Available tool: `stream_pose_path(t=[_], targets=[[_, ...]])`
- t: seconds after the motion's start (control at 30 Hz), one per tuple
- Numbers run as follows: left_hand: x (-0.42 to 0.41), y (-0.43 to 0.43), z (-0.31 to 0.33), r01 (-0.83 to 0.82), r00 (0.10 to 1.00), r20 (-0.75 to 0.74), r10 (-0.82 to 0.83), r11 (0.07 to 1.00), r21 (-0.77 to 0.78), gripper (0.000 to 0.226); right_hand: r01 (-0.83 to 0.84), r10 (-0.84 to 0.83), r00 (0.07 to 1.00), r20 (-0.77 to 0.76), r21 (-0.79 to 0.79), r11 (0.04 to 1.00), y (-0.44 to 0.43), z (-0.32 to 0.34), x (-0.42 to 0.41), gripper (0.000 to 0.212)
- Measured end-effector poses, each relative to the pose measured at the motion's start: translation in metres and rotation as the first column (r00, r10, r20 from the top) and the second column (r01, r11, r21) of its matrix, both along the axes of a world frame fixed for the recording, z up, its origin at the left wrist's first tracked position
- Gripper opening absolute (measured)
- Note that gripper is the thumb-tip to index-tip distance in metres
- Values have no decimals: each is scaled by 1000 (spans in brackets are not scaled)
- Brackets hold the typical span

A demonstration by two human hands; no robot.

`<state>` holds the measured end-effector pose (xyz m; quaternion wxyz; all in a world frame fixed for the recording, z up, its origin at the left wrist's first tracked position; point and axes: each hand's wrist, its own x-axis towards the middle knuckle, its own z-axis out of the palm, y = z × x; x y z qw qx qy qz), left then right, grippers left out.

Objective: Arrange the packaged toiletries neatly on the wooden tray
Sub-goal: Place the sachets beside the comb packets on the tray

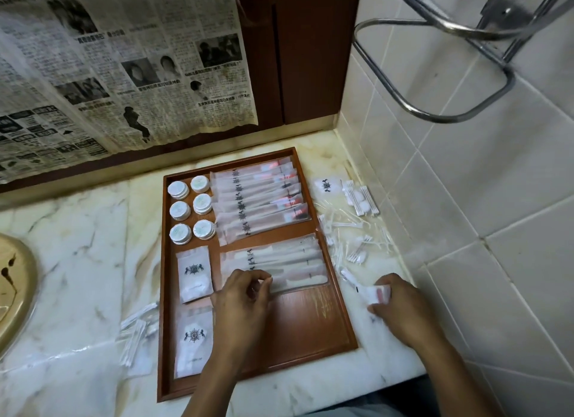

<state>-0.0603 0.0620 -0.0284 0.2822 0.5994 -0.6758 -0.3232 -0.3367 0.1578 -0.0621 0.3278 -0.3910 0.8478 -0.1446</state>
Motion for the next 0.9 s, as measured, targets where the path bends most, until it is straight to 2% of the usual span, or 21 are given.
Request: stream_pose_path(t=[0.07,0.13,0.2,0.27,0.33,0.4,0.47,0.53,0.63,0.73,0.8,0.83,0.9], targets=[[-8,1,4,36,999,-36,-34,998,47,15,20,-18,1000,16,-79,997,-3,3,-2,29],[-19,1,11,71,993,-103,-56,987,148,14,37,-35,999,15,-226,973,-6,10,-2,25],[-31,2,22,127,981,-178,-81,956,264,10,56,-35,998,58,-418,907,-9,24,2,23],[-43,0,31,181,974,-192,-117,916,358,17,45,9,996,92,-572,819,-14,39,7,24],[-53,-3,40,206,968,-227,-105,848,488,33,5,83,991,101,-667,745,-18,53,15,22],[-64,-5,51,246,935,-355,-10,739,627,44,-7,119,987,106,-717,697,-19,65,24,22],[-71,-8,59,275,900,-430,70,675,685,47,-42,150,986,78,-749,662,-18,71,33,28],[-75,-11,61,299,880,-468,85,666,683,47,-91,192,981,39,-776,624,-14,74,42,31],[-75,-14,62,302,836,-532,132,699,648,43,-99,228,972,55,-784,613,-9,76,52,31],[-69,-17,64,271,847,-523,91,774,572,40,-82,218,972,85,-748,658,-5,81,58,48],[-61,-17,63,259,865,-499,46,811,524,30,38,156,967,201,-721,692,-4,87,59,60],[-57,-17,65,260,871,-490,26,822,507,26,145,105,946,307,-691,708,-5,89,60,58],[-50,-14,65,274,881,-472,-15,830,485,23,362,0,841,540,-563,743,-10,96,63,38]])
